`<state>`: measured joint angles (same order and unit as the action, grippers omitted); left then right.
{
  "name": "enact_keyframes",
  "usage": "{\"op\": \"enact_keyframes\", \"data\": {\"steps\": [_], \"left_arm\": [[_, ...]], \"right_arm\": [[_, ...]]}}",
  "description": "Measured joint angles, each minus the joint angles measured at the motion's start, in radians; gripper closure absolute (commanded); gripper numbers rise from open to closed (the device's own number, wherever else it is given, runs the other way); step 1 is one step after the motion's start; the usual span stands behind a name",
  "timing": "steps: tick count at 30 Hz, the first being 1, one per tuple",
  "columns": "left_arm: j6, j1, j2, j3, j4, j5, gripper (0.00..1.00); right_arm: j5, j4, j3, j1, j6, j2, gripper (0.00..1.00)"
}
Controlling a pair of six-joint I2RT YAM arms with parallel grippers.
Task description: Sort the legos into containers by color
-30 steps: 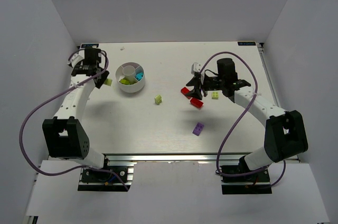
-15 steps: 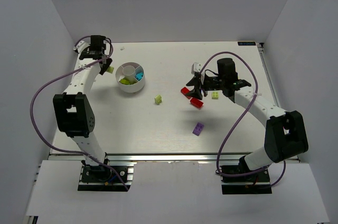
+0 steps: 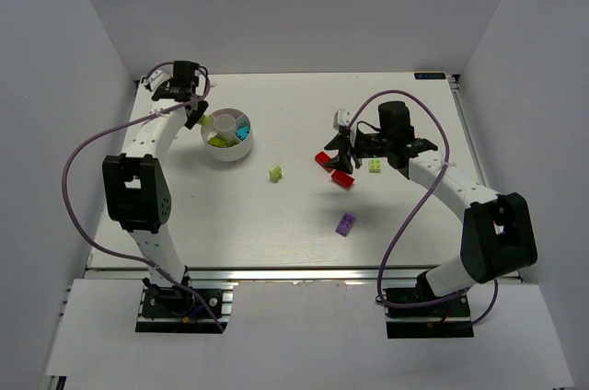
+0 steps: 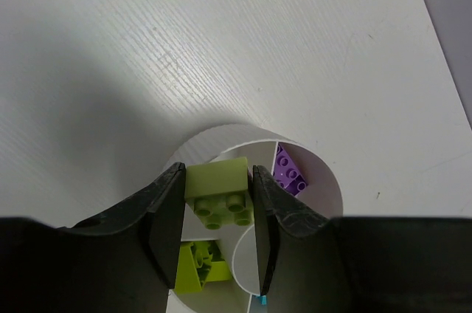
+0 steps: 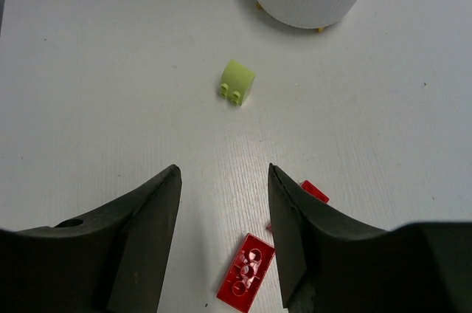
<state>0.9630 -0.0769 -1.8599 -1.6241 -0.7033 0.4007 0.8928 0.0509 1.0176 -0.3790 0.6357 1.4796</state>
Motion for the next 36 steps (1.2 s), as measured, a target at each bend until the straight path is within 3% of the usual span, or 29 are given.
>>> {"op": "enact_keyframes", "data": {"steps": [7,8,13,19,21,22,27,28,29,32,36], "left_arm": [[0.011,-0.007,-0.045,-0.002,-0.001,0.008,0.61],[0.014,-0.008,-0.049,-0.003,-0.002,0.008,0.55],[0.023,-0.018,-0.081,-0.042,-0.021,0.011,0.41],[0.034,-0.026,-0.084,-0.055,-0.038,0.012,0.30],[0.036,-0.027,-0.084,-0.061,-0.045,0.012,0.30],[0.037,-0.027,-0.084,-0.063,-0.047,0.012,0.29],[0.011,-0.027,-0.064,-0.066,-0.054,0.027,0.17],[-0.003,-0.027,-0.049,-0.059,-0.047,0.033,0.13],[-0.013,-0.027,-0.018,-0.029,-0.020,0.040,0.02],[-0.059,-0.022,0.150,0.117,0.063,0.045,0.02],[-0.128,0.012,0.457,0.369,0.264,-0.045,0.02]], "right_arm": [[0.000,0.000,0.000,0.000,0.000,-0.002,0.44],[0.000,0.000,0.000,0.000,0.000,-0.002,0.44],[-0.001,0.001,0.000,0.002,0.002,-0.011,0.44],[-0.003,0.002,0.000,0.006,0.004,-0.016,0.40],[-0.008,0.002,0.000,0.006,0.003,-0.016,0.27],[-0.015,0.004,0.000,0.006,0.001,-0.016,0.11],[-0.118,-0.003,0.002,0.019,-0.056,-0.011,0.11],[-0.150,-0.001,0.009,0.030,-0.071,-0.002,0.11],[-0.172,0.030,0.038,0.046,-0.085,0.023,0.11],[-0.231,0.113,0.175,0.105,-0.114,0.148,0.13],[-0.330,0.230,0.323,0.172,-0.115,0.291,0.31]]}}
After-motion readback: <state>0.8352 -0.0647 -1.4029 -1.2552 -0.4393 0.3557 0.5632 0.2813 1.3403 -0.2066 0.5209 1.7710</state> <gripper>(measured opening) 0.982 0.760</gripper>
